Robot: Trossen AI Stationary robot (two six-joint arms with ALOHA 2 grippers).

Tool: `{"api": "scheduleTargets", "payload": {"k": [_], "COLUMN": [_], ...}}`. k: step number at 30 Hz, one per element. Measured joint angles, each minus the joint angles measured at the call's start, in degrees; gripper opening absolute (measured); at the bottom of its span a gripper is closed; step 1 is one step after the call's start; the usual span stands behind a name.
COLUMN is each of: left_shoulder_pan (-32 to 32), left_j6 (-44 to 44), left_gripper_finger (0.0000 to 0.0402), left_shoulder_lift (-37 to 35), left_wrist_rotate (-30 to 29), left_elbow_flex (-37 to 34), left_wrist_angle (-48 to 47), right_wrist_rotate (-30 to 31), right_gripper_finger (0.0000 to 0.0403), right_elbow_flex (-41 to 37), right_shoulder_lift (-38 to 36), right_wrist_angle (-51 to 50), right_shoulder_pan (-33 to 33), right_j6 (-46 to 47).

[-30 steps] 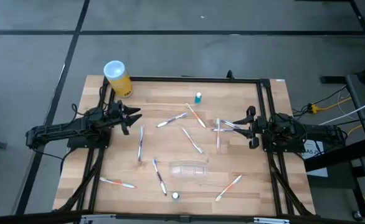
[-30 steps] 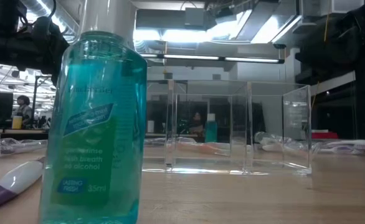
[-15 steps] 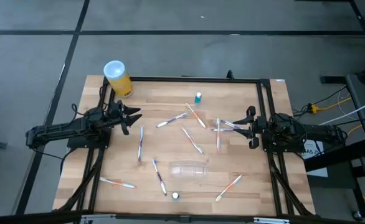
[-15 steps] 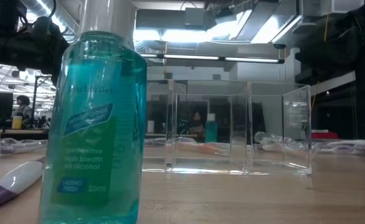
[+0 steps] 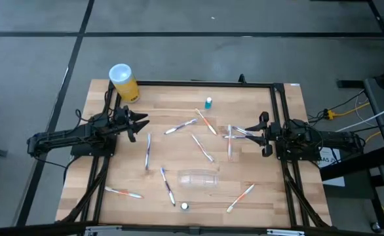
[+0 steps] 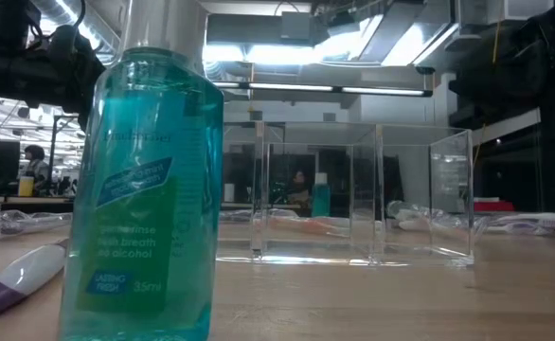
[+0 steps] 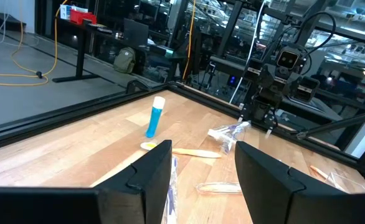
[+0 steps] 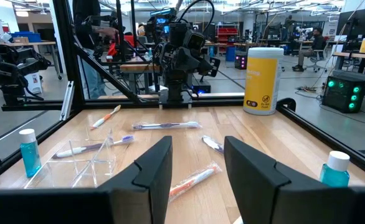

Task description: Pick & Place toothbrushing station

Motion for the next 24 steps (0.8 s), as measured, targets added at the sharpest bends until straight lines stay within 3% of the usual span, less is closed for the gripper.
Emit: {"api": "scheduleTargets", "payload": {"k": [15,24], "left_shoulder_pan": [0.0,0.1], "left_j6": [0.0,-6.0], "left_gripper_finger": [0.0171,0.0171], "left_shoulder_lift": [0.0,-0.1], "left_wrist_rotate": [0.0,-8.4], "left_elbow_flex": [0.0,0.0], "left_wrist_angle": [0.0,7.6], "right_wrist_rotate": [0.0,0.0], "right_gripper_finger": [0.0148,0.0148], "right_elbow_flex": [0.0,0.0], "right_shoulder_lift": [0.0,0.0], "right_wrist_angle": [0.0,0.0], "right_shoulder_pan": [0.0,0.0], "right_j6": [0.0,0.0]}}
